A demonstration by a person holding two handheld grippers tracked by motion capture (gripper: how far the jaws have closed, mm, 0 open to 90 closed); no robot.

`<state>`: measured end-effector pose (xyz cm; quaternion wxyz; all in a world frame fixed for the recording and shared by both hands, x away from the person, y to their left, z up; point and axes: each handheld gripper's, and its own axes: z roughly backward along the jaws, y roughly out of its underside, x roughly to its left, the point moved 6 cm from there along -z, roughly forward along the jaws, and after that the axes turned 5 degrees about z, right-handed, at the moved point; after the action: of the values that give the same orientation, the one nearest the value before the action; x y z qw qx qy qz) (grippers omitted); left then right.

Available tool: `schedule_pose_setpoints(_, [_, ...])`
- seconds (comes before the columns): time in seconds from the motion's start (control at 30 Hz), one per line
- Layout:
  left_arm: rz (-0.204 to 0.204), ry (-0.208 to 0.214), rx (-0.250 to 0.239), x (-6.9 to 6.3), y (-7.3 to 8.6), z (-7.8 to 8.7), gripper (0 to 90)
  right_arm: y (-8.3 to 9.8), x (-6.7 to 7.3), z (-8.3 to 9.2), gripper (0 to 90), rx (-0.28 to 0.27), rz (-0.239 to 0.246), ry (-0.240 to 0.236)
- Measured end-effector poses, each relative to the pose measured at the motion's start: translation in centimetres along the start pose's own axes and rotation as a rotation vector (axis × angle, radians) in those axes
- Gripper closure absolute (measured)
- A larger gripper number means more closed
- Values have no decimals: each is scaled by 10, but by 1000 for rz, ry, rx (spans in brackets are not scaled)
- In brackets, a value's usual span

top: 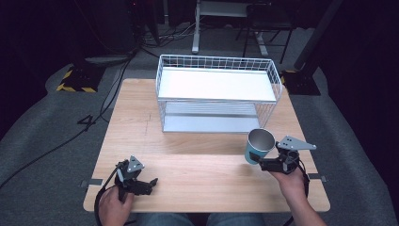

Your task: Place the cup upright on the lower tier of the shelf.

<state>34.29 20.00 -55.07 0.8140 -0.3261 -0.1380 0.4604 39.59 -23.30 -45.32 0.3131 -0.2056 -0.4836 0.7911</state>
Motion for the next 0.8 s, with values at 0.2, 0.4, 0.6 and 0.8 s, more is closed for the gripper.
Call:
schedule_pose_setpoints(0.2, [6, 0, 3, 0, 0, 0, 0, -14, 3, -18, 184, -5, 10, -13])
schedule_pose_setpoints(0.4, [7, 1, 4, 0, 1, 1, 0, -23, 3, -34, 184, -5, 0, -17])
schedule_pose_setpoints(0.6, [8, 0, 3, 0, 1, 1, 0, -33, 2, -49, 184, -21, -17, -13])
schedule_pose_setpoints(0.8, [7, -2, 0, 0, 0, 0, 0, -40, 1, -63, 184, -28, -17, -4])
